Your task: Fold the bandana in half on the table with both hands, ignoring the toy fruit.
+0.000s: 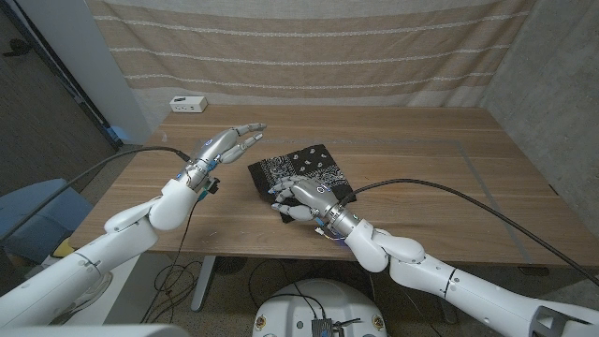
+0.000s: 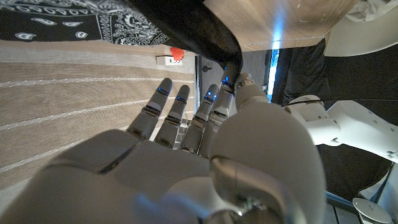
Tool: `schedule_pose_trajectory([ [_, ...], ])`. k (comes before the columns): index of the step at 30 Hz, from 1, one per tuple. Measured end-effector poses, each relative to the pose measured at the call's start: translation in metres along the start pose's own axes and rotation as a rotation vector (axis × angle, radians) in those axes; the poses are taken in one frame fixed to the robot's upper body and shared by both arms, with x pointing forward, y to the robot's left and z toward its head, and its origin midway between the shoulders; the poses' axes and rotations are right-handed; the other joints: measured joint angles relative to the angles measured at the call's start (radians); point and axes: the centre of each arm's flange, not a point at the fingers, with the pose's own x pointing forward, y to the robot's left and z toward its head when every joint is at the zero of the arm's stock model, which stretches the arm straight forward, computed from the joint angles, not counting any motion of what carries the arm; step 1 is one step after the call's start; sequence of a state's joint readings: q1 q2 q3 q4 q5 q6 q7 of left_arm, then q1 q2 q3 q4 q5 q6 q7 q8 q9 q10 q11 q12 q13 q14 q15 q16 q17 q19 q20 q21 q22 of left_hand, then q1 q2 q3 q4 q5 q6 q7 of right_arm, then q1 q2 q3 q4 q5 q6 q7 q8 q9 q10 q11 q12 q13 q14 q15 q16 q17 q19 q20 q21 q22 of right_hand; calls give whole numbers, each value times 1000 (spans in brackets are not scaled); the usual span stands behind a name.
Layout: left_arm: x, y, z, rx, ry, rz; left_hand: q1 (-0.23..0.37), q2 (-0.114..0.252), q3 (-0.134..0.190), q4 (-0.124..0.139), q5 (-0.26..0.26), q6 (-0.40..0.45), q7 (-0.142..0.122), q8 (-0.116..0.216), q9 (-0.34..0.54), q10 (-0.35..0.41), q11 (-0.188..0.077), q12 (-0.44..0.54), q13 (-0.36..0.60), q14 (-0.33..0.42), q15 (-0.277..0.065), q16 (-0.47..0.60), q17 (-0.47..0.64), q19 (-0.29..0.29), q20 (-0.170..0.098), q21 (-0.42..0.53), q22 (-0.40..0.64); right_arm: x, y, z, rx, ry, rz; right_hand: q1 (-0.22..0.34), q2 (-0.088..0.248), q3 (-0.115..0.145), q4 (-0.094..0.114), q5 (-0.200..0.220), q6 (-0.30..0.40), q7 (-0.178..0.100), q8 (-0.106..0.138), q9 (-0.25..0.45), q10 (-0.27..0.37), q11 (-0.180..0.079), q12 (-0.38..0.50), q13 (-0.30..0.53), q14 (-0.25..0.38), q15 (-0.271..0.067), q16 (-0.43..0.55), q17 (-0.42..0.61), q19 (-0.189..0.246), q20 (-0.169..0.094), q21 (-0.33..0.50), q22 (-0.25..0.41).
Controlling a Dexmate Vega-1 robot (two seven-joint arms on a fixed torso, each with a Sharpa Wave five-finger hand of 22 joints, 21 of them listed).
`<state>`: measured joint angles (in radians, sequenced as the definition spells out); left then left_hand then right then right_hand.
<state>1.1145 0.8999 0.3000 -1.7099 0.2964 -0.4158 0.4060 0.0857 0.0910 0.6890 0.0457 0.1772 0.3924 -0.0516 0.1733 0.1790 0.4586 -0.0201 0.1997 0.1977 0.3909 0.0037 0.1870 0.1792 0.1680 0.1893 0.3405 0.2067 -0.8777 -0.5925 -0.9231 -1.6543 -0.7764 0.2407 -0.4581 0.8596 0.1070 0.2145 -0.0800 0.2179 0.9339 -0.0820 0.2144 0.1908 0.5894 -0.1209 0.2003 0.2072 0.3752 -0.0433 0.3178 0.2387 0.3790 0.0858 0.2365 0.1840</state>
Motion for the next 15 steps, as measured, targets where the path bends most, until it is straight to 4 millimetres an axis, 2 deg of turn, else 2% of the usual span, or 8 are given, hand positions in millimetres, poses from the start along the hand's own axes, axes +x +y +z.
schedule_pose_trajectory([
  [1, -1, 0, 0, -5, -2, 3, 0, 0, 0, 0, 0, -2, -2, 0, 0, 0, 0, 0, 0, 0, 0, 0, 0, 0, 0, 0, 0, 0, 2, 0, 2, 1, 24, -45, -6, -17, 18, 4, -54, 8, -17, 0, -30, 23, -5, 2, -15, 1, -11, 0, -12, 12, -7, 0],
  [2, -1, 0, 0, -7, -2, 5, 0, 0, 0, 0, 0, -4, -4, 0, 0, 0, 0, 0, 0, -1, -1, 0, 0, 0, 0, 0, 0, 1, 3, 1, 6, 2, 38, -103, -10, -36, 45, 6, -112, 18, -29, 0, -62, 47, -8, 4, -32, 0, -22, 3, -26, 25, -15, 0],
  [5, -3, 1, 1, -13, -3, 10, 0, 0, 0, 0, 0, -8, -3, 0, 0, -9, -2, 0, 0, -4, -4, 0, 0, 0, 0, 0, 0, 2, 2, -1, 18, 9, 61, -259, -8, -83, 123, 8, -223, 39, -33, 2, -120, 99, -8, 8, -68, 1, -43, 17, -78, 45, -31, 4],
  [7, -4, 1, 1, -17, -5, 12, 0, 0, 0, 0, 0, -11, 0, 0, 0, -9, -2, 0, 0, -4, -4, 0, 0, 0, 0, 0, 0, 3, 0, -4, 36, 23, 79, -330, -9, -109, 156, 8, -263, 49, -33, 3, -142, 122, -8, 9, -83, 2, -45, 23, -105, 57, -33, 5],
  [9, -6, 1, 2, -20, -4, 15, 0, 0, 0, 0, 0, -14, -3, 0, 0, -9, -2, 0, 0, -4, -4, 0, 0, 0, 0, 0, 0, 3, -2, -8, 74, 42, 96, -374, -14, -126, 173, 8, -289, 51, -33, 3, -154, 134, -8, 9, -90, 2, -52, 27, -115, 65, -33, 5],
  [12, -8, 0, 3, -26, -5, 16, 0, 0, 0, 0, 0, -14, -3, 0, 0, -9, -2, 0, 0, -4, -4, 0, 0, 0, 0, 0, 0, 2, -10, -14, 125, 66, 81, -399, -13, -133, 187, 8, -304, 61, -33, 3, -161, 141, -8, 9, -90, 2, -52, 29, -118, 68, -33, 5],
  [15, -10, 0, 3, -32, -6, 17, 0, 0, 0, 0, 0, -18, -7, 0, 0, -13, 2, 0, 0, -8, 0, 0, 0, 0, 0, 0, 0, 1, -17, -19, 152, 85, 57, -400, -13, -127, 182, 9, -312, 59, -33, 3, -166, 145, -8, 9, -90, 2, -56, 28, -118, 67, -33, 5],
])
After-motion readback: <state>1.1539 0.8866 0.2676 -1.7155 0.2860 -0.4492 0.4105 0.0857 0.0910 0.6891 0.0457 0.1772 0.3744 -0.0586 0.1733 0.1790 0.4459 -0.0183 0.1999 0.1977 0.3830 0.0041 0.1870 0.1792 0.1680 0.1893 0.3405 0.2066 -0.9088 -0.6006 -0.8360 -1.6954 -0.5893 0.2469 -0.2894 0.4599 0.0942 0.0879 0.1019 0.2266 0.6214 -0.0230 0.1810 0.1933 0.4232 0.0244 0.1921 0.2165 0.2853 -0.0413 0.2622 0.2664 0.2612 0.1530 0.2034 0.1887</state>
